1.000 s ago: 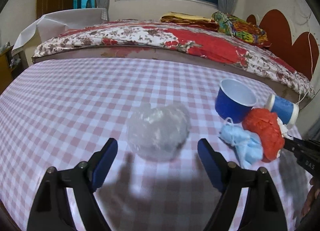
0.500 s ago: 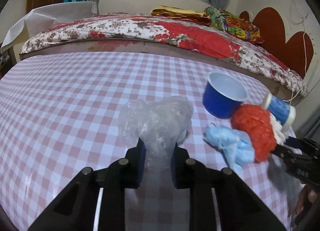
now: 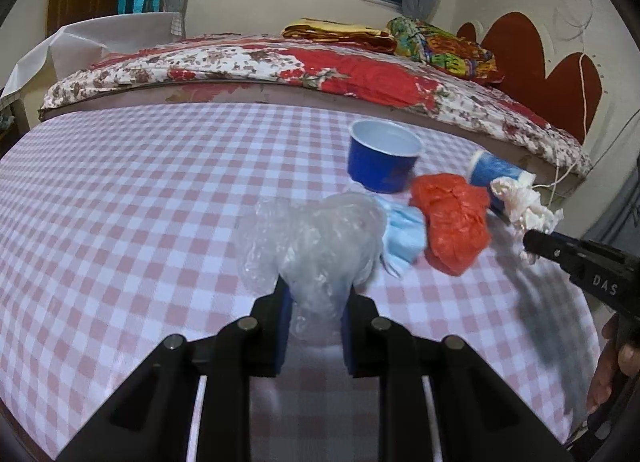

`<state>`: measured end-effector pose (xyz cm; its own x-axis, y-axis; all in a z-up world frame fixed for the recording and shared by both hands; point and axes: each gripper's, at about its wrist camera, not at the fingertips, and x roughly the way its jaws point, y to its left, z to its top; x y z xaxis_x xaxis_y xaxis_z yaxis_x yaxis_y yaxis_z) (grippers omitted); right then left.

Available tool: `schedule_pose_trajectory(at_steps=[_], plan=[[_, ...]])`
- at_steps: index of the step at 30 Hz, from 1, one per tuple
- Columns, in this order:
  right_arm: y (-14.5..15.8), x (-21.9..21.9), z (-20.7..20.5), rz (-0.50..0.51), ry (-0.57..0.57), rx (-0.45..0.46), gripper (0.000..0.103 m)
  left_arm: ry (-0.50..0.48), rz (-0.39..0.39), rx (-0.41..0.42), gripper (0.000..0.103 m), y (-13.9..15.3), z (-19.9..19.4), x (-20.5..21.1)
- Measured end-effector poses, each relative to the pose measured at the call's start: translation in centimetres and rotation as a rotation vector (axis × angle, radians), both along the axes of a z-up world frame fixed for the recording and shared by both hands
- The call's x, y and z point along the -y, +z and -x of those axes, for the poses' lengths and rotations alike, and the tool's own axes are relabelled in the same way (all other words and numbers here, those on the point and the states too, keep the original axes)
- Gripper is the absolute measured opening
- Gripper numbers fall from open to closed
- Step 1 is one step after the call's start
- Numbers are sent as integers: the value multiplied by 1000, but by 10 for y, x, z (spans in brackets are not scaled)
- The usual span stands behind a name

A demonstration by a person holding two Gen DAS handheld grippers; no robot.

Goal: Collect trash
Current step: 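Carry the plastic bag and white tissue over the black bin with both tools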

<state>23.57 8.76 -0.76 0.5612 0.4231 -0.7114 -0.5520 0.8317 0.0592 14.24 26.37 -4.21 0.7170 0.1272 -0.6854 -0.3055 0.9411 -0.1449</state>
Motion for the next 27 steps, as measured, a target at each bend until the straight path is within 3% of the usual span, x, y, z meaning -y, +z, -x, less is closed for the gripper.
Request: schedule_pose_trajectory(at_steps=[14, 27], plan=[[24, 48, 45, -10, -28, 112, 18, -60, -4, 43, 23, 19, 23, 53], [33, 138, 78, 8, -177, 171, 18, -209, -13, 79, 23, 32, 20, 134]])
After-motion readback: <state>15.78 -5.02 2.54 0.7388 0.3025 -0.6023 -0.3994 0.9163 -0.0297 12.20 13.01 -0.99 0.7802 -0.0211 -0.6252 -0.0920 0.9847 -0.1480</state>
